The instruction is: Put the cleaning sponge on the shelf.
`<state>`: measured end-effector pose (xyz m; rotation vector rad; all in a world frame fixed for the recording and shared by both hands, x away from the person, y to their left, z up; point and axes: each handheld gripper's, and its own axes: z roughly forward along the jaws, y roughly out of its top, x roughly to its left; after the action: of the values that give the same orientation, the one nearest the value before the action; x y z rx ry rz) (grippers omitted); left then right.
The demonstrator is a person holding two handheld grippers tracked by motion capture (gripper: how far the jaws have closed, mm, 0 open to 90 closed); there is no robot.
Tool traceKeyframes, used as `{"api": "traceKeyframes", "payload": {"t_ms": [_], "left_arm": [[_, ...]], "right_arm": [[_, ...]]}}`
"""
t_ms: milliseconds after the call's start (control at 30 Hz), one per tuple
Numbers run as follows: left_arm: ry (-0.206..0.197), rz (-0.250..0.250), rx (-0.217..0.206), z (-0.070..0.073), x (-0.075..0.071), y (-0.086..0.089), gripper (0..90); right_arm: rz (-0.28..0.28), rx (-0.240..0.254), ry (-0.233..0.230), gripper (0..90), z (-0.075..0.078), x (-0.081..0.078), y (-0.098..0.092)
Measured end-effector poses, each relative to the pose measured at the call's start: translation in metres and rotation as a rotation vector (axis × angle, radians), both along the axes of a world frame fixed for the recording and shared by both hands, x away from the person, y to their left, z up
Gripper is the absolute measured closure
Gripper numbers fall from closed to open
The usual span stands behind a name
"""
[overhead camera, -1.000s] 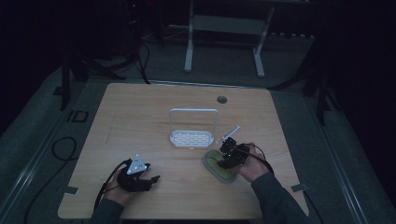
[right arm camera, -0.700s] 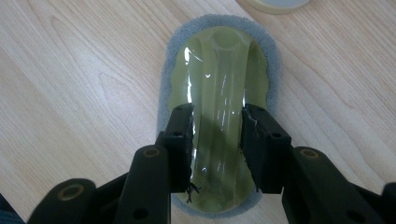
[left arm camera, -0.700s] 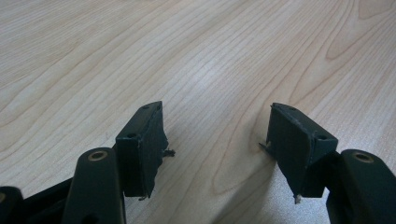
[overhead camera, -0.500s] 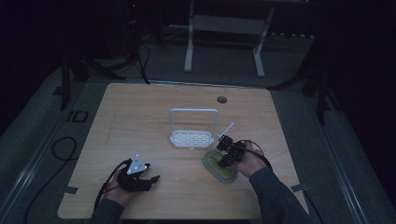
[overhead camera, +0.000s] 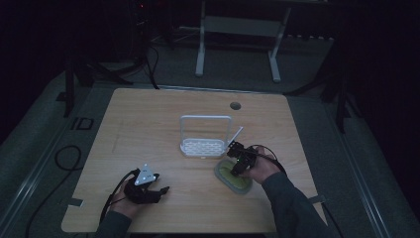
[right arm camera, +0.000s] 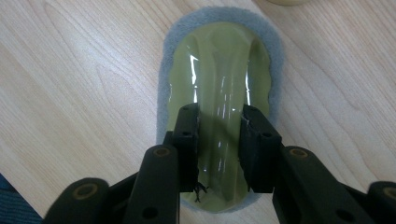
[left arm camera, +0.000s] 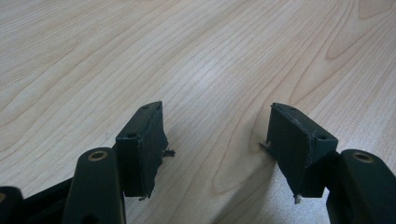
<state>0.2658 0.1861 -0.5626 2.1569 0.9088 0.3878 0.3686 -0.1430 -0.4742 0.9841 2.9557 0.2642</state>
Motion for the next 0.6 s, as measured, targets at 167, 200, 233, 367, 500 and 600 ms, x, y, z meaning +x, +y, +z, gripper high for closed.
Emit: {"api": "traceKeyframes", "payload": {"t_ms": [167, 200, 233, 367, 500, 600], "left_arm": [[-0.001, 0.000, 0.000, 0.000, 0.000, 0.000, 37.2], [0.000, 0.000, 0.000, 0.000, 0.000, 0.000, 37.2], [0.000, 0.000, -0.001, 0.000, 0.000, 0.000, 37.2], [0.000, 0.000, 0.000, 0.000, 0.000, 0.000, 37.2], [0.000, 0.000, -0.001, 0.000, 0.000, 0.000, 37.2], [0.000, 0.000, 0.000, 0.000, 0.000, 0.000, 37.2]], "right_arm": [[0.018, -0.027, 0.009, 70.3, 0.001, 0.001, 0.003], [0.020, -0.031, 0.009, 70.2, 0.001, 0.002, 0.004], [0.028, -0.037, 0.010, 70.2, 0.001, 0.002, 0.005], [0.055, -0.055, 0.020, 69.0, 0.001, 0.003, 0.009], [0.068, -0.070, 0.030, 68.3, 0.000, 0.003, 0.014], [0.088, -0.081, 0.027, 69.4, -0.001, 0.004, 0.015]]}}
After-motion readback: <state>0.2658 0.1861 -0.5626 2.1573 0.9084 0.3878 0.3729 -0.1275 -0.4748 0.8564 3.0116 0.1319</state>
